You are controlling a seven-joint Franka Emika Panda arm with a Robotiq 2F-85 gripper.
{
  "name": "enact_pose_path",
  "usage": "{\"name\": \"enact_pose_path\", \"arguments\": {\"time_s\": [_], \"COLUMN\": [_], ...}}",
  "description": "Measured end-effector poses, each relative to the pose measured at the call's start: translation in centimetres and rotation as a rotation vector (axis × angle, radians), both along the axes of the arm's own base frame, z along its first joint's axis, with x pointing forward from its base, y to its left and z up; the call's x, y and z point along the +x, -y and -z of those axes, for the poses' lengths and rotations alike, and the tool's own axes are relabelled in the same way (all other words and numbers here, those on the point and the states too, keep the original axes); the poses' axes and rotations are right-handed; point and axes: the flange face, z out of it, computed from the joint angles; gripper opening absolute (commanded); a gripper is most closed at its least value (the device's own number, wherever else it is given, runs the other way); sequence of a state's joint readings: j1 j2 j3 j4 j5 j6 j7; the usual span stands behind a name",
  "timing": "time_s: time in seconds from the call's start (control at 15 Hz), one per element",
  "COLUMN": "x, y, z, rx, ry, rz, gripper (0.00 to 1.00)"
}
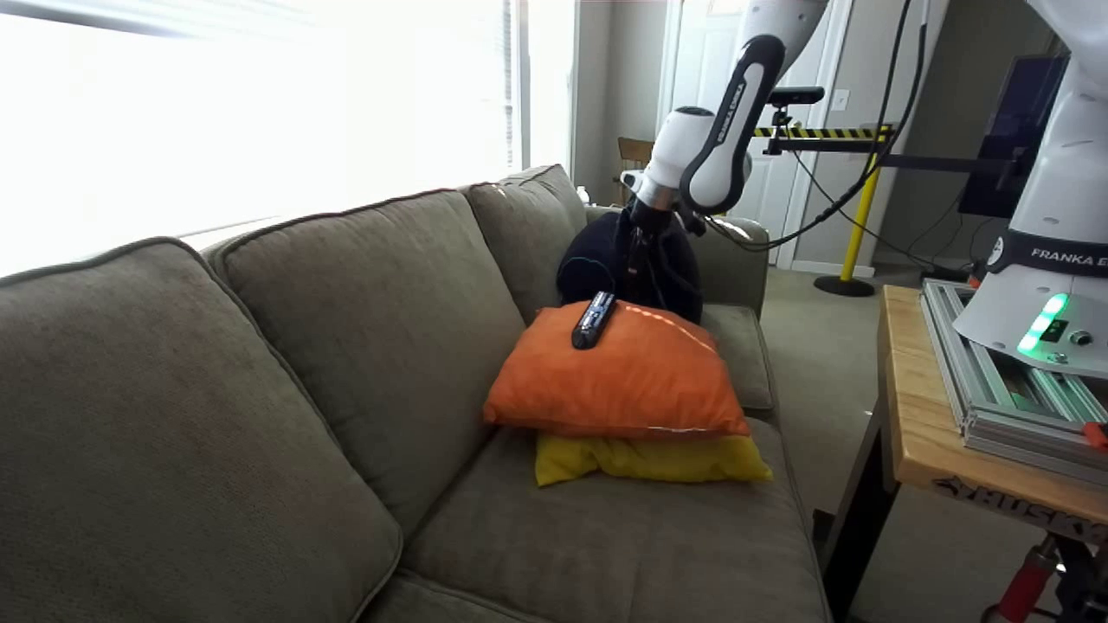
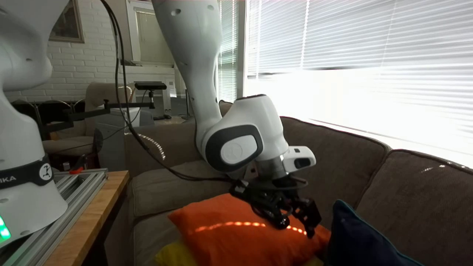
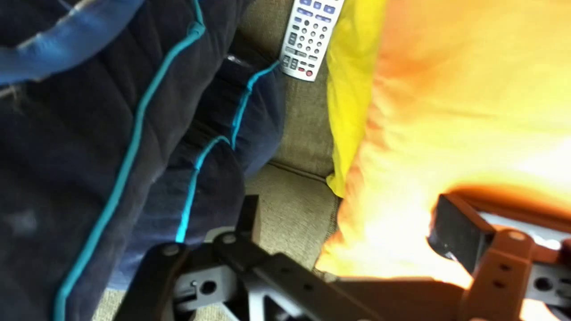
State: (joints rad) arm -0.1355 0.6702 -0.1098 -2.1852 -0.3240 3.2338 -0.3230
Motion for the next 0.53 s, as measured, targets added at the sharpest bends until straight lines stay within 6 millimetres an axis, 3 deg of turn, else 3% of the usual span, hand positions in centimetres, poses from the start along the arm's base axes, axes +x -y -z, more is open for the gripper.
{"name": "enact_pose_path", "arguments": {"time_s": [0.2, 0.4, 0.47, 0.53], "x": [-0.5, -0.7, -0.7, -0.8], "y": [-2.3, -3.3, -3.4, -3.5], "z": [-3.6, -5.8, -6.3, -6.6], "rx": [0.073, 0.133, 0.151, 0.169], "ry": [-0.091, -0.197, -0.221, -0.237], "rz": [0.009, 0.108, 0.154, 0.199], "gripper": [1.0, 1.0, 0.92, 0.99]}}
